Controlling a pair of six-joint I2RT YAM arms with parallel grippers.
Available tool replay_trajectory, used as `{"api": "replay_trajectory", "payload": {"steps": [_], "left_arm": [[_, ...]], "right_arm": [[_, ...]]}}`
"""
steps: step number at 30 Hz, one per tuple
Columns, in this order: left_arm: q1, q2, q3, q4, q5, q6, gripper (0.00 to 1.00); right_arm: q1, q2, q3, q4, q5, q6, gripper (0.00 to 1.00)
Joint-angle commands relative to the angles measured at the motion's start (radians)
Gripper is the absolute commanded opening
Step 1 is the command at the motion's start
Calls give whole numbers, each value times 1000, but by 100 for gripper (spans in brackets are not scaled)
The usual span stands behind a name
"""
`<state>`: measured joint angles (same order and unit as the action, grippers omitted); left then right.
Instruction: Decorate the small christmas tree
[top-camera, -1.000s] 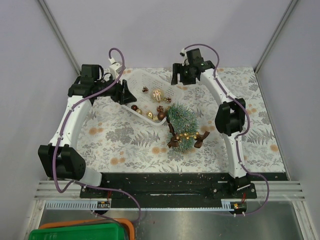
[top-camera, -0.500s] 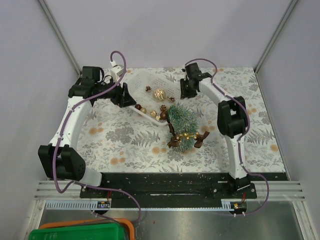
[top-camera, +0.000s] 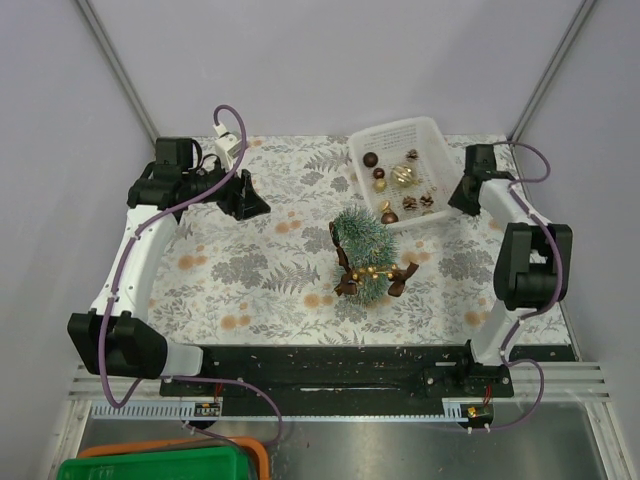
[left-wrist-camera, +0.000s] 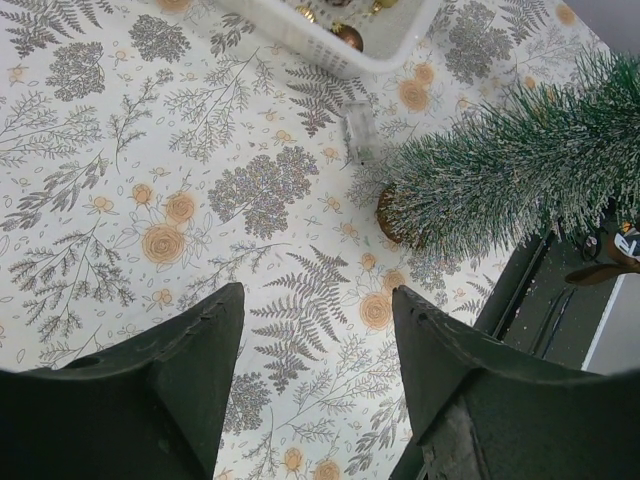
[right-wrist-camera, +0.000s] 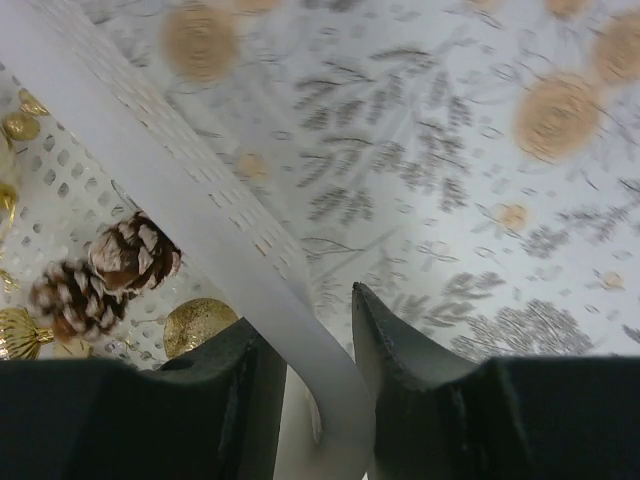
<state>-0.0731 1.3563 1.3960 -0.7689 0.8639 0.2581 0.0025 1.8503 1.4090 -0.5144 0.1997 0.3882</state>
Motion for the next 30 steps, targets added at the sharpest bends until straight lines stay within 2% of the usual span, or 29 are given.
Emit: {"api": "replay_trajectory", "payload": {"steps": [1,4,11,12,13,14,15,17,22,25,28,30], "left_arm": [[4,-23,17,0,23,6,65],[4,-14,52,-21,37,7,66],[-39,10,103,-12,136,-19,80],[-63,17,110,0,136,-20,83],[-83,24,121,8,142,-22,88],[-96,30,129,19,156,-23,99],[-105,38,135,43,174,-40,99],[-106,55,138,92,234,-80,99],[-106,76,87,224,299,-177,99],[-108,79,86,229,282,-181,99],[-111,64,78,227,279,-165,99],[-116,64,78,229,271,-180,99]], "right_arm": [[-74,-129,-132,24,50,95,27],[-81,-203,-244,37,30,106,27],[-81,-393,-468,36,-46,132,30],[-81,-422,-488,31,-37,133,35],[-81,-450,-498,25,-22,135,45],[-79,-474,-502,16,-4,133,52],[-81,-502,-502,10,19,133,60],[-82,-554,-476,-19,68,132,66],[-82,-654,-349,-59,135,175,71],[-81,-688,-300,2,5,187,71],[-70,-614,-245,25,-194,192,71],[-8,-557,-240,59,-246,189,71]]}}
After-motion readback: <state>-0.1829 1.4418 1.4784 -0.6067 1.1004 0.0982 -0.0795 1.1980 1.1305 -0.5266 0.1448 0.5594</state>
